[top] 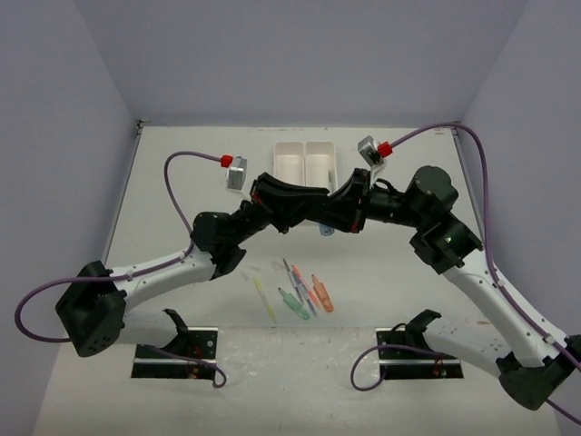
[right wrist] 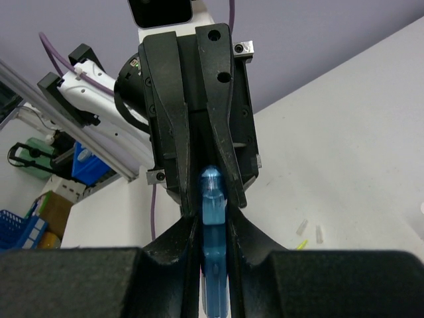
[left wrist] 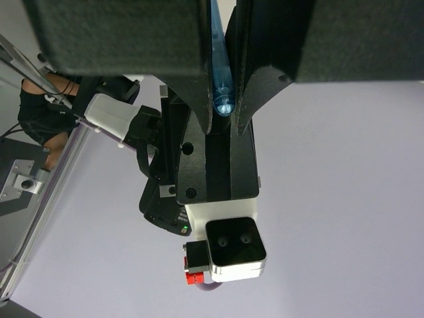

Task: Sort the stationery into containers
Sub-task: Close the pen cap on the pen.

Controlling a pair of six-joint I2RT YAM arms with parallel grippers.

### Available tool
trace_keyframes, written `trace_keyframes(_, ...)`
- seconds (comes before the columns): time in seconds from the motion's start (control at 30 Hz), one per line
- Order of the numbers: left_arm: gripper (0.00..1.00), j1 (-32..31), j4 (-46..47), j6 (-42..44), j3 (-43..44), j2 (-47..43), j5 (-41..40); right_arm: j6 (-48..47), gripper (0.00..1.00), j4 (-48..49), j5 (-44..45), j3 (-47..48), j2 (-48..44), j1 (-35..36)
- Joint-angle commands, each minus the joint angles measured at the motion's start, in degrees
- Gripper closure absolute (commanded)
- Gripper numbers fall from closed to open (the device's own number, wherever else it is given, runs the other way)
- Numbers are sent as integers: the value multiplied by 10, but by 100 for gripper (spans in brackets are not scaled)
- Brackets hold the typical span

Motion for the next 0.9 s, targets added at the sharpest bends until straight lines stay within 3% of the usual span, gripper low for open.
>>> trace_keyframes(0.0, 100, -70, -177, 24, -62, 82, 155, 16, 100, 176, 51, 78, 27, 9)
trace_keyframes(0.23, 100, -55, -302, 80, -41, 13, 86, -13, 98, 152, 37, 2, 4, 9)
trace_keyframes(0.43, 100, -26, -387, 109, 2, -47, 22, -30, 46, 115, 54, -72, -32, 9)
trace_keyframes(0.63, 100, 7, -423, 108, 32, -67, -11, -59, 30, 72, 103, -114, -70, 9)
trace_keyframes(0.73, 100, 23, -445, 112, 47, -70, -23, -71, 11, 43, 135, -121, -90, 9)
trace_keyframes(0.87, 100, 56, -472, 125, 71, -76, -26, -82, 1, -59, 260, -113, -117, 9)
